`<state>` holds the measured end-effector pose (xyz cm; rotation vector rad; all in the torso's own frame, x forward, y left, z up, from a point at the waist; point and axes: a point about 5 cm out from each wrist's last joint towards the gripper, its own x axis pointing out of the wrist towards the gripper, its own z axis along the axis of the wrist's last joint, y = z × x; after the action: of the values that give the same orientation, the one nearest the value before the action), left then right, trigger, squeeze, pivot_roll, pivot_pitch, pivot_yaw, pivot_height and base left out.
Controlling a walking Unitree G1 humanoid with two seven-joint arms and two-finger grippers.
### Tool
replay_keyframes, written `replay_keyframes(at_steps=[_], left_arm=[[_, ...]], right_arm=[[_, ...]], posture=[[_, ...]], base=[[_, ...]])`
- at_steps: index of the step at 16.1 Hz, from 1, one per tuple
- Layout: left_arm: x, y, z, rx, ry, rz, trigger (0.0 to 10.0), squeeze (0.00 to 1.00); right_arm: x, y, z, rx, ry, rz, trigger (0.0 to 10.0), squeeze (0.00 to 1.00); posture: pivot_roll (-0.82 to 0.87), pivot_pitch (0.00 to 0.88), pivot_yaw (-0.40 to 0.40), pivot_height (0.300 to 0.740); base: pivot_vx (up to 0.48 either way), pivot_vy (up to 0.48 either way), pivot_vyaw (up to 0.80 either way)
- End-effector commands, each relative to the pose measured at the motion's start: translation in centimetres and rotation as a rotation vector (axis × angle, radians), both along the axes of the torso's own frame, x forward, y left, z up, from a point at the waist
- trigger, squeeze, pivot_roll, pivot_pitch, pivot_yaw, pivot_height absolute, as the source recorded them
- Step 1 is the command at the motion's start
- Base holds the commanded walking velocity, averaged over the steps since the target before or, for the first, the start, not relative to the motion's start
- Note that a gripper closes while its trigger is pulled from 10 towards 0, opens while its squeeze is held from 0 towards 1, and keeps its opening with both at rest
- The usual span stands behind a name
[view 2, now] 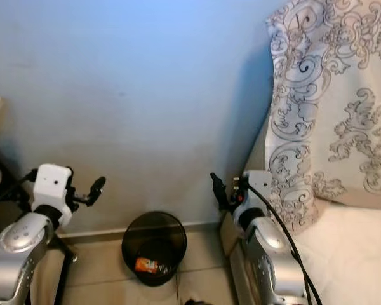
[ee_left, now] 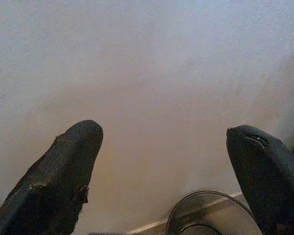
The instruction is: Clean up the room
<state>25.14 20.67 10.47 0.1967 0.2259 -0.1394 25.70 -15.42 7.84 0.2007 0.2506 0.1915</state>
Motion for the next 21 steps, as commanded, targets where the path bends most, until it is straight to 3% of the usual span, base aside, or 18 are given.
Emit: replay_keyframes(at_steps=[1, 4, 7, 10, 12, 17, 21], left_arm=[[0.1, -0.6, 0.6, -0.025, -0.02, -0.006, 10.0, 0.0], [-0.1, -2.3, -0.4, -0.031, 0.034, -0.081, 10.0, 0.0], [0.0, -3.2, 0.0, -0.052, 0.028, -0.076, 10.0, 0.0], [-0.6, -2.7, -0.2, -0.065, 0.035, -0.028, 10.0, 0.0], [-0.7, -2.1, 0.0, -0.073, 0.025, 0.012, 10.0, 0.0], [-0.9, -2.0, 0.3, -0.06, 0.024, 0.006, 10.0, 0.0], [-0.7, -1.5, 0.6, -0.063, 0.03, 0.011, 10.0, 0.0]], right_arm=[[0.0, -0.4, 0.2, -0.087, -0.035, -0.032, 10.0, 0.0], [0.8, -1.2, 1.5, -0.106, -0.036, -0.033, 10.0, 0.0], [0.5, -1.3, 1.6, -0.132, -0.026, -0.032, 10.0, 0.0], [-0.5, -0.7, 1.3, -0.093, -0.014, -0.042, 10.0, 0.0], [-1.3, 0.2, 1.0, 0.048, 0.003, -0.058, 10.0, 0.0], [-1.7, -0.6, -0.1, -0.004, 0.047, -0.176, 10.0, 0.0], [-1.6, -0.8, -0.5, -0.11, 0.084, -0.132, 10.0, 0.0]], posture=[[-0.01, 0.0, 0.02, 0.74], [-0.07, 0.0, 0.029, 0.74], [-0.06, 0.0, 0.021, 0.74], [-0.04, 0.0, -0.014, 0.74], [-0.03, 0.0, -0.028, 0.74], [-0.02, 0.0, -0.022, 0.74], [-0.04, 0.0, -0.015, 0.74]], base=[[0.0, 0.0, -0.71], [0.0, 0.0, -0.71], [0.0, 0.0, -0.73], [0.0, 0.0, -0.73], [0.0, 0.0, -0.76], [0.0, 0.0, -0.77], [0.0, 0.0, -0.76]])
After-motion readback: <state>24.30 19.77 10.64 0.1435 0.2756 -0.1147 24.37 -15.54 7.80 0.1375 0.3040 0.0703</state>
